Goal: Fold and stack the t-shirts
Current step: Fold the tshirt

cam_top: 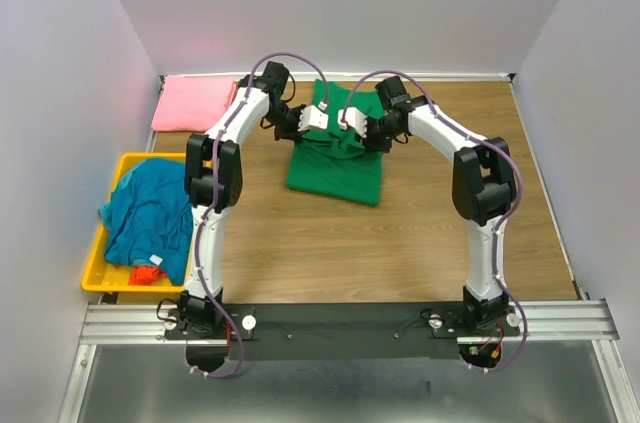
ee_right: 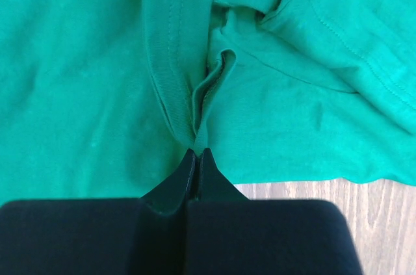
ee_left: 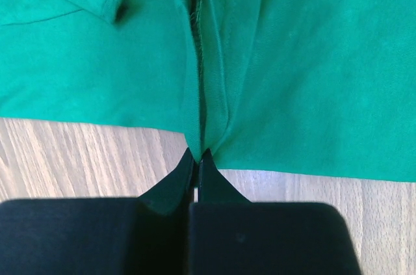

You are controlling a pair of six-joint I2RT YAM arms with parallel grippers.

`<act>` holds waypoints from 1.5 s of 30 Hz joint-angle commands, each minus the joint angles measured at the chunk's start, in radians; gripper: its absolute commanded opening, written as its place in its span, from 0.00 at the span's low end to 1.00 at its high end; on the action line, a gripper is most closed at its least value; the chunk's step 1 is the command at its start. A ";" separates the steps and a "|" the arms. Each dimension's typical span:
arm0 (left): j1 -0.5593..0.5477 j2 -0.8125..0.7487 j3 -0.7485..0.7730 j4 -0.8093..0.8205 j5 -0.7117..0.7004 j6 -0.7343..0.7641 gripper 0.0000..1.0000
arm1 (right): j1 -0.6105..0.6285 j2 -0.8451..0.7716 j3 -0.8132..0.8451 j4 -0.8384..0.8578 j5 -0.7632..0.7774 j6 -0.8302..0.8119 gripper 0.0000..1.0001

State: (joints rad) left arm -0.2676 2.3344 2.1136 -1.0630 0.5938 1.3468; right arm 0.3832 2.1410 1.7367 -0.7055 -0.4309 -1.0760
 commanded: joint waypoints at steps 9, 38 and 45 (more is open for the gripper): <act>0.013 0.010 0.029 0.067 -0.015 -0.043 0.36 | -0.014 0.046 0.072 -0.003 0.027 0.000 0.41; 0.070 -0.267 -0.734 0.385 0.583 -0.875 0.45 | -0.024 -0.106 -0.303 0.136 -0.557 1.120 0.41; 0.119 -0.224 -0.889 0.607 0.517 -1.060 0.44 | -0.076 -0.026 -0.465 0.187 -0.433 1.098 0.35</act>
State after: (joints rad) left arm -0.1822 2.1067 1.2800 -0.5964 1.1427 0.4011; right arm 0.3492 2.0716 1.3537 -0.5686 -0.9066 0.0051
